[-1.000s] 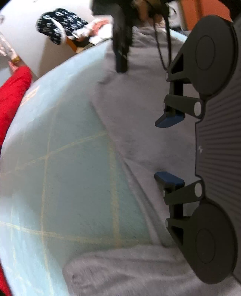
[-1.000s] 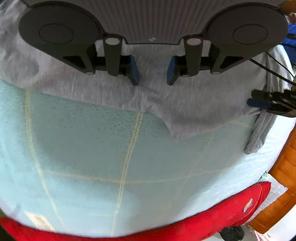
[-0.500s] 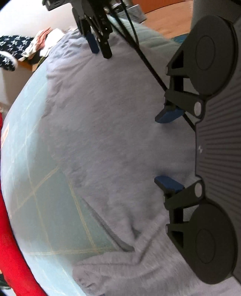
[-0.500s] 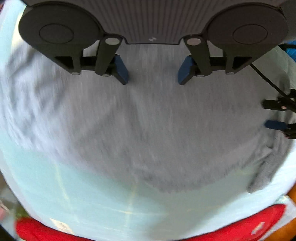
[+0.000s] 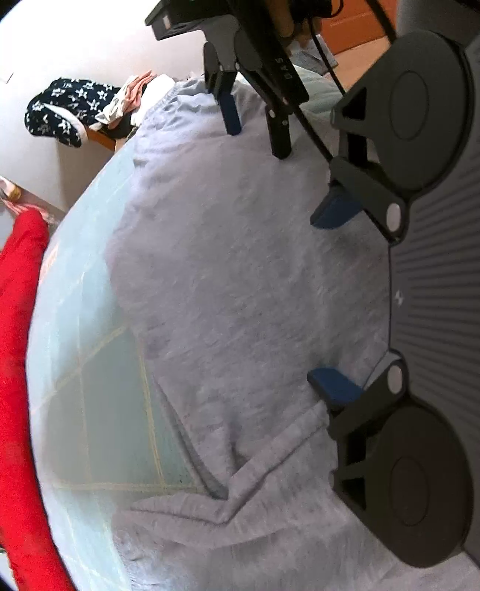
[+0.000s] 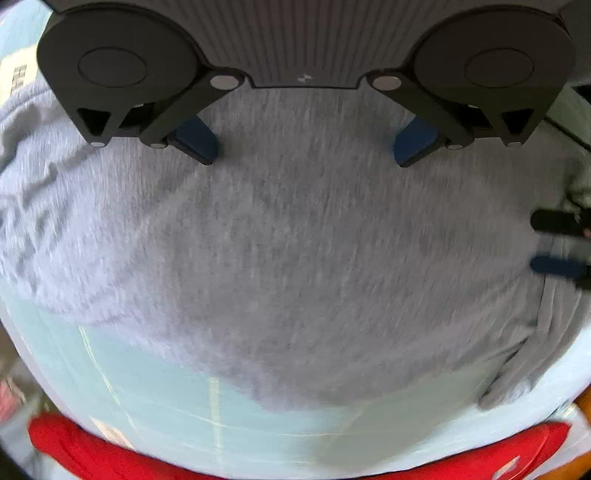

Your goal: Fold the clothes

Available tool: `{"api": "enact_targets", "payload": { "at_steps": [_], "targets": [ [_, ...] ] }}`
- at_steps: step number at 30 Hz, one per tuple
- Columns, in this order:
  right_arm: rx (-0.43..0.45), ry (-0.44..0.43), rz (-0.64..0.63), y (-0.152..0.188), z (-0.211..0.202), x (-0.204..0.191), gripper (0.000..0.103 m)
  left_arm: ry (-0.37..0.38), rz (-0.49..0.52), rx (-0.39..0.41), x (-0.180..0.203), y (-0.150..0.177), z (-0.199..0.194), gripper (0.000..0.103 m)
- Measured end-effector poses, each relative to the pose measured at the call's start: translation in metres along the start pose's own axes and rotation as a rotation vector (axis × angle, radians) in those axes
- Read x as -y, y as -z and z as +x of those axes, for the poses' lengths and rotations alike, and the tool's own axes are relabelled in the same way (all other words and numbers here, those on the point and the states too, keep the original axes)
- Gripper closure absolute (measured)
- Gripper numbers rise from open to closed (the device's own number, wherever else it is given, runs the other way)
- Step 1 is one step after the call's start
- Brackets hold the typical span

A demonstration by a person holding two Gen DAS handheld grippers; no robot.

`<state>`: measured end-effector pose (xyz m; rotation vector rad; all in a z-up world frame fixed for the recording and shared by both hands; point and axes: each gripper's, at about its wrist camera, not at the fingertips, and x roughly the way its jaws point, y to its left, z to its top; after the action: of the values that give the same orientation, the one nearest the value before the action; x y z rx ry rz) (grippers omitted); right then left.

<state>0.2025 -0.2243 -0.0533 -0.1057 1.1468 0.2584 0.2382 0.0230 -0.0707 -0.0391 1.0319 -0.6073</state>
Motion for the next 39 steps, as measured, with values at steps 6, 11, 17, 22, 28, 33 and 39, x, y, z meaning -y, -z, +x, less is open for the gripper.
{"api": "enact_targets", "payload": {
  "at_steps": [6,11,17,22,28,33,39],
  "targets": [
    [0.060,-0.024,-0.030,0.011,-0.004,0.005,0.000,-0.101,0.068,-0.003,0.025,0.004,0.008,0.002],
    [0.086,-0.027,-0.042,0.018,-0.007,0.007,0.000,-0.161,0.076,-0.010,0.035,0.005,0.011,0.001],
    [0.132,-0.004,-0.045,0.023,-0.003,-0.001,0.000,-0.136,0.099,-0.026,0.030,0.002,0.009,0.001],
    [0.148,0.034,-0.020,0.026,-0.004,-0.006,0.000,-0.119,0.124,-0.029,0.029,0.004,0.009,0.001],
    [0.157,0.035,-0.025,0.023,0.000,-0.008,0.000,-0.096,0.113,-0.020,0.025,0.004,0.007,0.001],
    [0.152,0.025,-0.039,0.022,-0.001,-0.006,0.000,-0.099,0.115,-0.003,0.026,0.005,0.005,0.001],
    [0.151,0.041,-0.031,0.021,-0.001,-0.009,0.000,-0.091,0.154,-0.030,0.026,0.001,0.007,0.001]
  ]
}}
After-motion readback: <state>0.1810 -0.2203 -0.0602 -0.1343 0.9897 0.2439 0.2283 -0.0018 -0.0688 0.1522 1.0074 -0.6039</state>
